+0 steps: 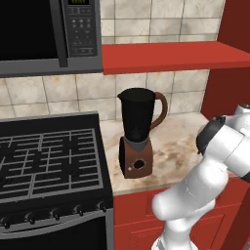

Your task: Close the lid blender by securely placing the lid on top.

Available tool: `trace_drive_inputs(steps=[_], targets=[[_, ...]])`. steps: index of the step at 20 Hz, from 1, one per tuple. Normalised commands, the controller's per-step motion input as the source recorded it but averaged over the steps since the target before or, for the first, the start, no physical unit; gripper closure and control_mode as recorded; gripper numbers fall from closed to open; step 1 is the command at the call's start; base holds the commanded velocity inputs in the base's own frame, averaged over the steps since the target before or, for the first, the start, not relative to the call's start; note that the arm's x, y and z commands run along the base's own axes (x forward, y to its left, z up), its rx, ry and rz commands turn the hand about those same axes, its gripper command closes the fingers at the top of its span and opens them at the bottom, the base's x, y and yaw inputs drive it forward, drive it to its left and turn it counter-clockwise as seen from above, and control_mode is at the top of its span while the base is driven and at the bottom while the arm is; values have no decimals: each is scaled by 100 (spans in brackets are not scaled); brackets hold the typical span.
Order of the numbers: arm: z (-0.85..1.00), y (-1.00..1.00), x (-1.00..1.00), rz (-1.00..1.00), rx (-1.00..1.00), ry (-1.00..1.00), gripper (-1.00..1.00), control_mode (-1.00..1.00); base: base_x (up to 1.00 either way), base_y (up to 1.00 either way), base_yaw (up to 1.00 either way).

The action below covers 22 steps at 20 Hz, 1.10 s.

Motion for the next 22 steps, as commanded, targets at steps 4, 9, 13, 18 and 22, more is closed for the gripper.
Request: trace_drive_inputs(steps=[4, 9, 13, 18, 22], targets=[[-34, -36, 26, 0, 0, 1, -100, -100, 0, 0, 0], [-20, -13, 34, 0, 0, 0, -100, -100, 0, 0, 0], [-12, -2, 22, 0, 0, 0, -100, -100, 0, 0, 0], [-34, 12, 4, 0, 0, 0, -100, -100, 0, 0, 0], [-65, 39, 0, 0, 0, 0, -100, -100, 0, 0, 0]])
